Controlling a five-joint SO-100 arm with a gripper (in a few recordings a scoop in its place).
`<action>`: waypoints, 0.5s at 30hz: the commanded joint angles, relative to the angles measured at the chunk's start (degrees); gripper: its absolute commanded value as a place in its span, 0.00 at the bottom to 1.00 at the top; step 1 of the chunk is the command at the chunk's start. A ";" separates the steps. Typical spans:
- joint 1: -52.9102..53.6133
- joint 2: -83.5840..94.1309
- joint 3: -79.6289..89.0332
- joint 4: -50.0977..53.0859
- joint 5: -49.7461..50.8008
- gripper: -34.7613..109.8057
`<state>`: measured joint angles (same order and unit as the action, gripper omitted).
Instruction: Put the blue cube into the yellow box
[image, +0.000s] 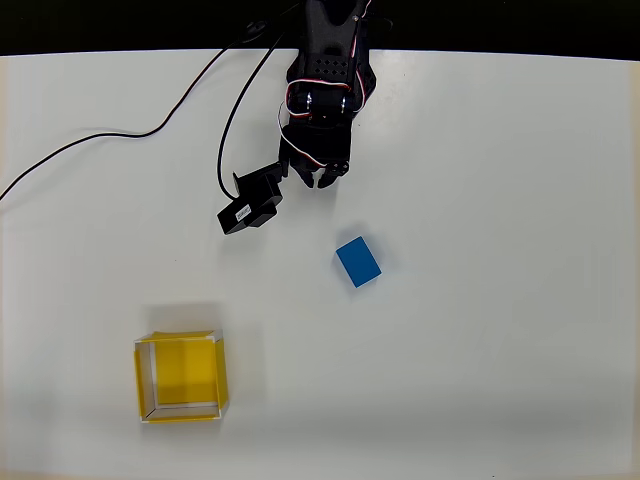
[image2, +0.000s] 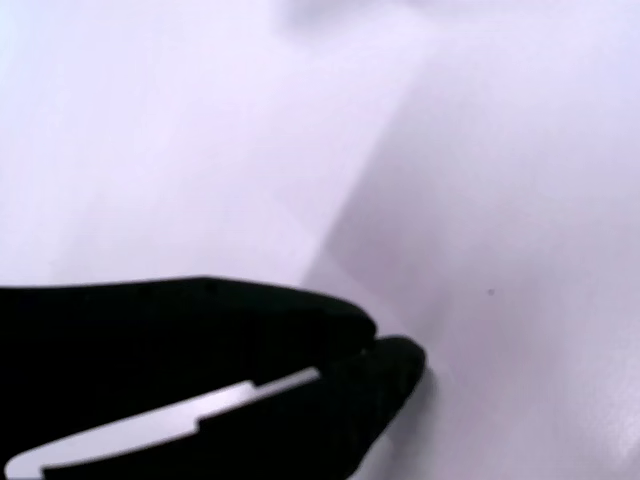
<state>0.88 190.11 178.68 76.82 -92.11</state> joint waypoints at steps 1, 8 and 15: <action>-1.85 1.58 1.58 0.53 4.22 0.24; -1.67 1.14 1.58 0.35 4.04 0.24; -0.18 1.32 0.97 1.23 -1.58 0.32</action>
<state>-0.35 190.11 178.68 76.82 -89.47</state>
